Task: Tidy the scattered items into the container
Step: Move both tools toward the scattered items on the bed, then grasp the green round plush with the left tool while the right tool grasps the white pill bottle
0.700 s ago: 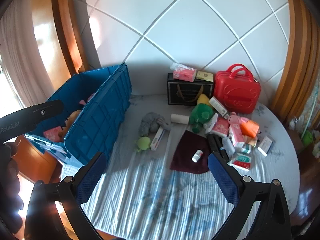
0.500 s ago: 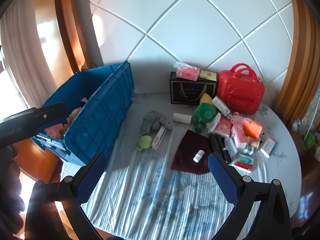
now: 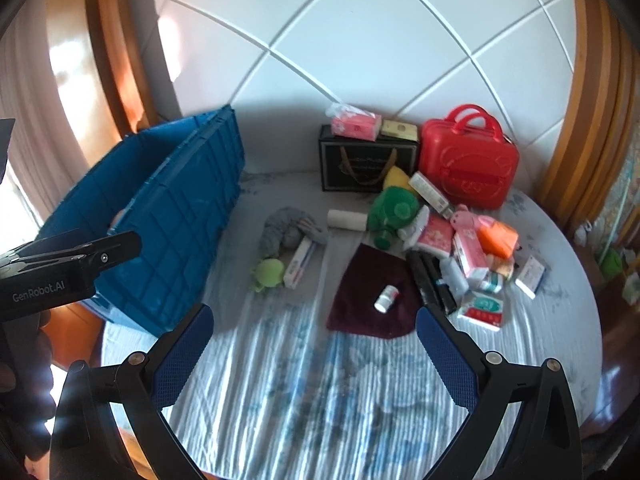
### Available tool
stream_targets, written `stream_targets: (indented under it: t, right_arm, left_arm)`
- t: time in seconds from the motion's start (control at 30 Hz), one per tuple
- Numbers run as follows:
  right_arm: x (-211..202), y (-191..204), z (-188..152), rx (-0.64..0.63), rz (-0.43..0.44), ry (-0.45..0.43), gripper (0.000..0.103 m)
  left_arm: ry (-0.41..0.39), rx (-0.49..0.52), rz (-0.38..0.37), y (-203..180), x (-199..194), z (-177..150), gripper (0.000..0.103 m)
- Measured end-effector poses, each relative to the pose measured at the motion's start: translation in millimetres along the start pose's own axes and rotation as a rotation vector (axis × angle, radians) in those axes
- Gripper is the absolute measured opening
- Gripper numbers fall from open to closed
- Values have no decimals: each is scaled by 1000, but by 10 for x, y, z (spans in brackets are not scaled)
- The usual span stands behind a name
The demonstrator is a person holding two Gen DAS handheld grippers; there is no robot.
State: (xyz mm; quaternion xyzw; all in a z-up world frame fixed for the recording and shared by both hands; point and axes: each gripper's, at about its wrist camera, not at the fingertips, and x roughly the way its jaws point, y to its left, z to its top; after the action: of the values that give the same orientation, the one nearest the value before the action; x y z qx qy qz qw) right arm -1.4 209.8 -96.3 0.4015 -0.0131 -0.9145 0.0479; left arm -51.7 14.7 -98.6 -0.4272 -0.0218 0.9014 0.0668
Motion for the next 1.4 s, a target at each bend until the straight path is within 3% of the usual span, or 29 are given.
stream_targets:
  t: [0.1, 0.23, 0.4, 0.7, 1.0, 1.1, 1.27, 1.4]
  right_arm:
    - [131, -118, -80, 15, -42, 15, 103]
    - [353, -333, -208, 37, -79, 34, 103]
    - [764, -575, -289, 29, -65, 66, 103]
    - [1981, -867, -303, -65, 42, 119, 103]
    - [3186, -1046, -362, -112, 34, 191, 103]
    - [3395, -1120, -426, -111, 19, 203, 96]
    - [3561, -1173, -431, -134, 24, 200, 83]
    - [3665, -1138, -421, -158, 37, 206, 83]
  left_arm:
    - [36, 9, -52, -36, 275, -49, 103]
    - [91, 37, -67, -134, 631, -141, 103]
    - [145, 88, -4, -286, 1114, -305, 103]
    - [182, 10, 125, -189, 2214, -410, 103]
    - [196, -60, 187, 10, 3143, -287, 103]
    - [226, -58, 212, 57, 3392, -334, 103]
    - [206, -84, 225, 163, 3612, -333, 101]
    - [162, -107, 211, 243, 3705, -260, 101]
